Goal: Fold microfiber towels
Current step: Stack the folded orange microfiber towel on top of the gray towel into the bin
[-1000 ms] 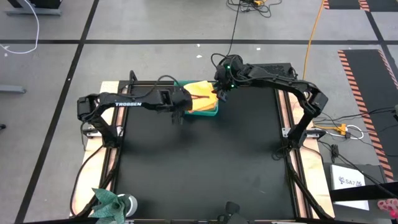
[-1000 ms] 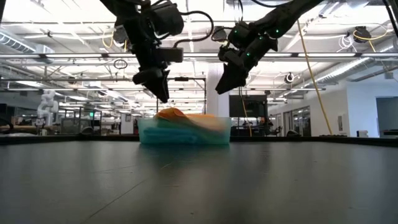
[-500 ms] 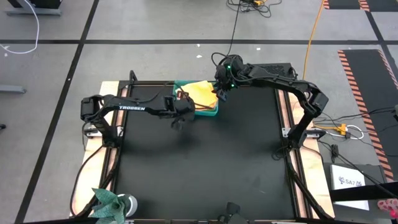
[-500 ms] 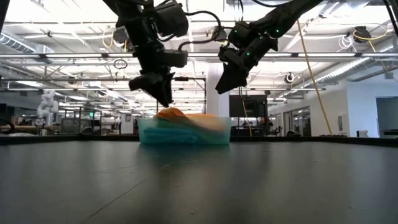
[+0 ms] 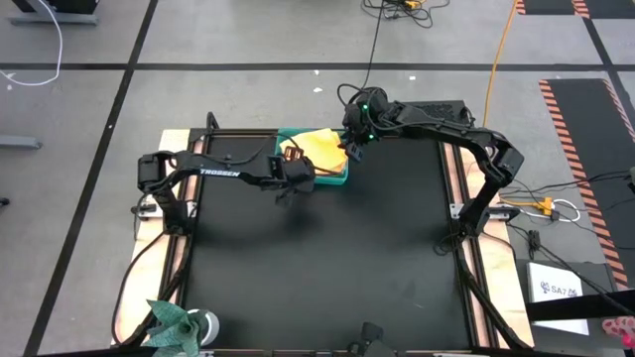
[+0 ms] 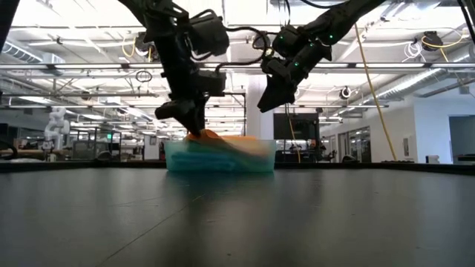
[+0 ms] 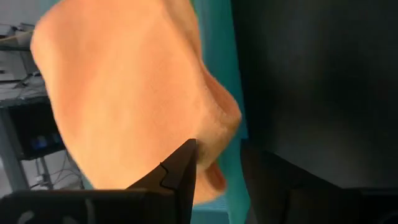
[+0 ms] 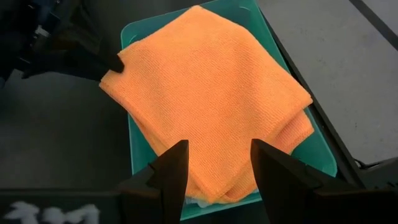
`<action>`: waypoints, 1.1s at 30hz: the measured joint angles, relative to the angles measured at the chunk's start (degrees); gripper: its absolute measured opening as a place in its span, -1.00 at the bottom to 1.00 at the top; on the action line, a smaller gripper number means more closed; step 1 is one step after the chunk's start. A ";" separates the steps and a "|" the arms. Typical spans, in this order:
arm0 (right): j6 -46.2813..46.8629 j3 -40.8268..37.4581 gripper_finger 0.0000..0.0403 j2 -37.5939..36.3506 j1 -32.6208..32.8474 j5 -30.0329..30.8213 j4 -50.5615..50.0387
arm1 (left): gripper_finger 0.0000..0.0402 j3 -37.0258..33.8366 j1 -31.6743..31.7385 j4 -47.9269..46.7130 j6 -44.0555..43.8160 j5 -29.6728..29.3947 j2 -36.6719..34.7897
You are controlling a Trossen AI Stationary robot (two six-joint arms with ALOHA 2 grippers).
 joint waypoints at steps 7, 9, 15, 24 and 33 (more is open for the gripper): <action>0.00 -0.02 -0.18 0.00 0.00 0.00 -0.38 | -0.37 0.03 -0.03 2.75 -1.28 -3.66 -0.15; 0.00 -0.02 -0.18 0.00 0.00 0.02 -0.40 | -0.40 0.03 -0.03 3.18 -1.75 -4.63 -0.17; 0.01 -0.02 -0.18 0.00 -0.07 1.28 -0.61 | -0.80 0.03 0.00 1.15 -2.04 -4.87 -0.33; 0.02 -0.02 -0.18 0.00 -0.09 3.07 -0.71 | -0.98 0.09 2.46 -3.27 -3.89 -10.21 -2.47; 0.02 -0.02 -0.18 0.00 -0.09 3.06 -0.79 | -0.98 0.06 7.24 -4.25 -4.42 -7.30 -3.49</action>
